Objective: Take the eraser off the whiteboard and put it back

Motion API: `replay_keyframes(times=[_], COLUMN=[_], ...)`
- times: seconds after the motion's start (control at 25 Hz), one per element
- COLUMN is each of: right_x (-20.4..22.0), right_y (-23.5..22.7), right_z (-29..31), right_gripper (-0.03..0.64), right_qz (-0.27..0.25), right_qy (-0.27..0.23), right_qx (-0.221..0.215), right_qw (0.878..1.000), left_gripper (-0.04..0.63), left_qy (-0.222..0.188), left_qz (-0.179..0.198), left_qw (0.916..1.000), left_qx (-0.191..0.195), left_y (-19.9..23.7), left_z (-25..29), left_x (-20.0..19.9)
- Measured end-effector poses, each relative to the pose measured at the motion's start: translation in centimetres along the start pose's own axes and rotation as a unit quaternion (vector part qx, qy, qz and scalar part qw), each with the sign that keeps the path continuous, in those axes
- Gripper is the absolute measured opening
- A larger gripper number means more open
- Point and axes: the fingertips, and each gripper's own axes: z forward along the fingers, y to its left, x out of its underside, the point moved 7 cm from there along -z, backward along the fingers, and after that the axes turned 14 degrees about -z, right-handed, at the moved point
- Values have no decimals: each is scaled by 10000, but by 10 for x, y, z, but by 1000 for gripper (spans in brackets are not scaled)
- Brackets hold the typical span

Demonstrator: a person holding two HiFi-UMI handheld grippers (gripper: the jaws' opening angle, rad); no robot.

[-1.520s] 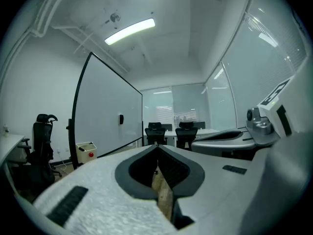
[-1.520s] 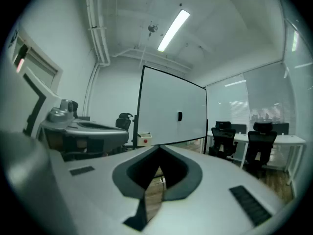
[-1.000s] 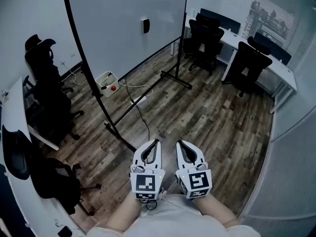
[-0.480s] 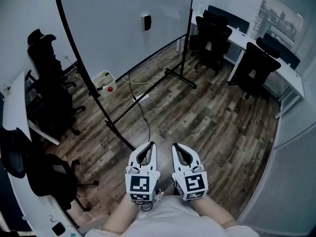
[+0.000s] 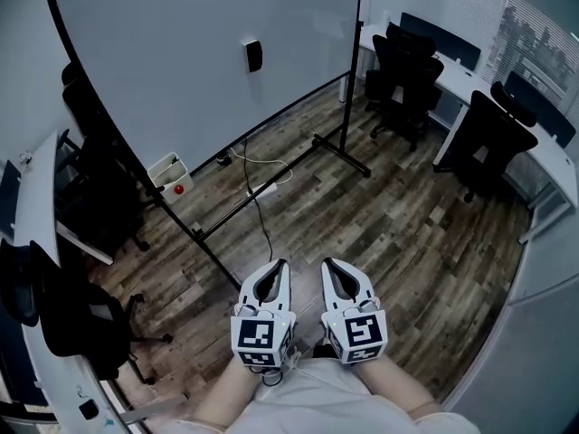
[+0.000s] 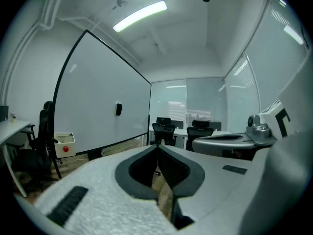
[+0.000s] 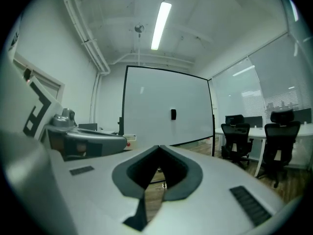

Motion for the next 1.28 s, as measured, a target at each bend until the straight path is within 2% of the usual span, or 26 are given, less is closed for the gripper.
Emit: replay_keyframes(times=[0.28, 0.56, 0.96, 1.28], right_x=[22, 34, 34, 8], right_y=[-79, -126, -183, -214], right_z=[18, 49, 155, 278], right_gripper=[28, 28, 28, 28], right_qz=[-186, -76, -94, -204], right_qy=[123, 197, 226, 118], right_qx=[-411, -473, -349, -413], right_qw=[9989, 9987, 9991, 9989], left_gripper=[17, 18, 17, 17], left_qy=[-8, 75, 10, -241], left_qz=[-303, -242, -275, -246], left_qw=[9993, 9992, 9994, 9992], left_qx=[-228, -303, -220, -221], left_y=[-39, -44, 3, 70], left_z=[76, 134, 247, 342], left_x=[8, 1, -33, -91])
